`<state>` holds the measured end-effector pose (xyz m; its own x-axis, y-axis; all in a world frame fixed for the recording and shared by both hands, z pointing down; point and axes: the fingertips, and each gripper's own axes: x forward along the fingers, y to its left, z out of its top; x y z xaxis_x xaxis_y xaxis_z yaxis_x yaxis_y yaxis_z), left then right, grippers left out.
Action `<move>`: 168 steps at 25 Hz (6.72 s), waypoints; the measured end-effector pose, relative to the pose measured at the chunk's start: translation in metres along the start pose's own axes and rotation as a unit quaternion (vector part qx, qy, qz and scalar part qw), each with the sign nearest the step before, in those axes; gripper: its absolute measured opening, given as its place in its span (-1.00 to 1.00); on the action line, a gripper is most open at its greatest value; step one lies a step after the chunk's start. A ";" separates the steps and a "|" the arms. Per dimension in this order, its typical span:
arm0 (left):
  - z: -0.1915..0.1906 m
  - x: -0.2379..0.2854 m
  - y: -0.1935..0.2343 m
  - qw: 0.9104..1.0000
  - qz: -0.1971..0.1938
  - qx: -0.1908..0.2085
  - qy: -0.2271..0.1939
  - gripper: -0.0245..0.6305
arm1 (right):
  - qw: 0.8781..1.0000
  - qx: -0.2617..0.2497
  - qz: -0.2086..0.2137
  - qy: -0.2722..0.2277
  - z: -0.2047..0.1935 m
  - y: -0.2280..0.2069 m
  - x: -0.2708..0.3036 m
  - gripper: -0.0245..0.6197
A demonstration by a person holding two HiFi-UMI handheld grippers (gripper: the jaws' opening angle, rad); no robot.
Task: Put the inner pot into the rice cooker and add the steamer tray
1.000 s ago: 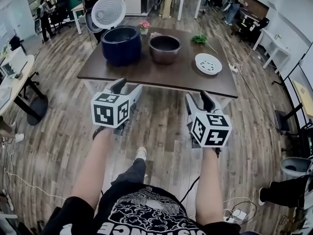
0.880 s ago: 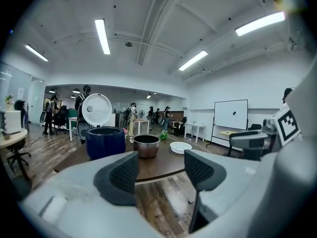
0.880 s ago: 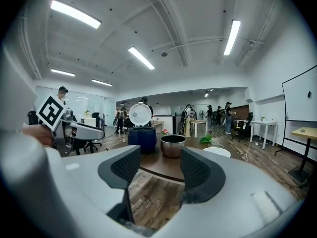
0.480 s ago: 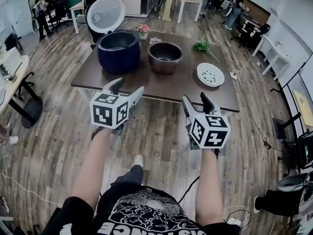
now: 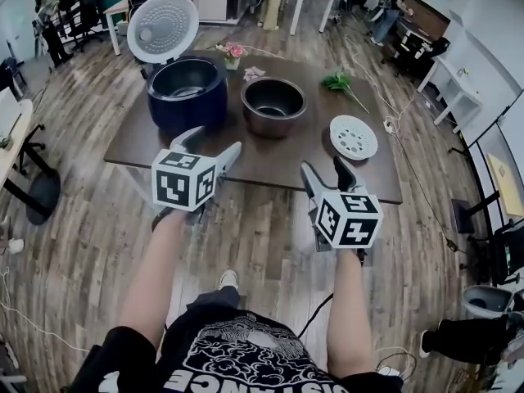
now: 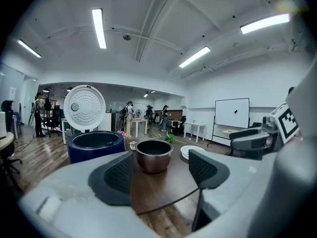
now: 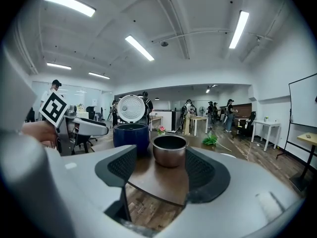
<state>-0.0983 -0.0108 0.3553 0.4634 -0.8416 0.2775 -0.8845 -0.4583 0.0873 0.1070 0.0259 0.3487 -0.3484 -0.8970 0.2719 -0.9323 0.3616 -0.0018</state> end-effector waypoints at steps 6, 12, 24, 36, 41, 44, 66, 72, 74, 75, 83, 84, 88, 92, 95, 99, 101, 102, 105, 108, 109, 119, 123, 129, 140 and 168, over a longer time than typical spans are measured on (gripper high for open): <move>0.015 0.034 0.024 1.000 -0.018 -0.008 0.002 0.15 | 1.000 0.004 -0.011 0.010 0.010 -0.008 0.039 -0.01; 0.030 0.067 0.049 1.000 -0.028 -0.003 0.000 0.17 | 1.000 0.010 -0.025 0.015 0.023 -0.018 0.077 -0.01; 0.052 0.120 0.084 0.999 -0.048 0.002 0.000 0.19 | 0.998 0.024 -0.055 0.017 0.043 -0.032 0.131 0.00; 0.062 0.149 0.089 0.999 -0.051 0.012 -0.008 0.19 | 0.998 0.029 -0.058 0.011 0.043 -0.050 0.159 0.00; 0.071 0.163 0.091 0.999 -0.041 0.018 -0.017 0.19 | 0.998 0.022 -0.052 0.003 0.047 -0.065 0.174 0.00; 0.075 0.173 0.095 0.999 -0.031 0.018 -0.018 0.19 | 0.999 0.016 -0.045 0.002 0.051 -0.077 0.186 0.00; 0.082 0.242 0.111 0.993 0.111 -0.024 0.012 0.19 | 0.996 -0.007 0.086 0.031 0.073 -0.159 0.298 0.00; 0.082 0.247 0.110 0.988 0.147 -0.051 -0.001 0.19 | 0.992 -0.013 0.121 0.046 0.071 -0.171 0.312 0.01; 0.078 0.249 0.107 0.987 0.150 -0.062 -0.004 0.19 | 0.990 -0.013 0.132 0.052 0.069 -0.174 0.315 0.02; 0.076 0.250 0.105 0.986 0.150 -0.069 -0.006 0.19 | 0.989 -0.011 0.138 0.055 0.067 -0.175 0.317 0.04; 0.041 0.255 0.105 0.977 0.163 -0.134 0.017 0.19 | 0.977 0.009 0.195 0.090 0.049 -0.173 0.338 0.06; 0.036 0.256 0.106 0.975 0.164 -0.145 0.023 0.19 | 0.975 0.010 0.201 0.094 0.046 -0.172 0.341 0.06; 0.018 0.261 0.106 0.968 0.173 -0.180 0.038 0.19 | 0.968 0.011 0.224 0.109 0.037 -0.169 0.354 0.06; 0.006 0.266 0.105 0.960 0.179 -0.209 0.042 0.19 | 0.962 0.014 0.244 0.125 0.026 -0.164 0.364 0.04; -0.008 0.270 0.105 0.955 0.183 -0.226 0.055 0.19 | 0.957 0.017 0.255 0.139 0.015 -0.159 0.372 0.04; -0.024 0.270 0.108 0.949 0.192 -0.242 0.068 0.19 | 0.952 0.023 0.259 0.162 -0.002 -0.150 0.379 0.04; -0.029 0.273 0.109 0.948 0.188 -0.248 0.071 0.19 | 0.950 0.028 0.261 0.169 -0.009 -0.145 0.382 0.03; -0.032 0.275 0.110 0.947 0.184 -0.252 0.073 0.19 | 0.949 0.031 0.261 0.173 -0.013 -0.144 0.382 0.02; -0.040 0.283 0.113 0.947 0.170 -0.262 0.076 0.19 | 0.949 0.029 0.250 0.192 -0.026 -0.141 0.384 0.01; -0.045 0.287 0.115 0.947 0.156 -0.269 0.077 0.14 | 0.950 0.036 0.235 0.202 -0.034 -0.139 0.386 0.00; -0.047 0.289 0.114 0.948 0.151 -0.269 0.080 0.14 | 0.951 0.038 0.228 0.205 -0.036 -0.140 0.386 -0.02; -0.051 0.302 0.116 0.953 0.119 -0.259 0.098 -0.04 | 0.960 0.061 0.158 0.223 -0.054 -0.149 0.384 -0.18; -0.056 0.305 0.114 0.952 0.111 -0.266 0.107 -0.13 | 0.960 0.071 0.148 0.229 -0.061 -0.148 0.379 -0.20; -0.059 0.301 0.116 0.951 0.112 -0.263 0.114 -0.31 | 0.962 0.079 0.132 0.227 -0.062 -0.145 0.374 -0.39; -0.063 0.293 0.114 0.952 0.116 -0.252 0.132 -0.46 | 0.963 0.087 0.098 0.233 -0.064 -0.147 0.372 -0.48; 0.050 0.258 0.137 0.970 0.136 -0.200 0.009 -0.53 | 0.988 0.043 0.125 0.082 0.072 -0.125 0.369 -0.54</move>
<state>-0.0968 -0.3048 0.3905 0.2116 -0.9088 0.3597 -0.9257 -0.0683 0.3721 0.0878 -0.3687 0.3795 -0.5545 -0.7272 0.4046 -0.8268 0.5365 -0.1688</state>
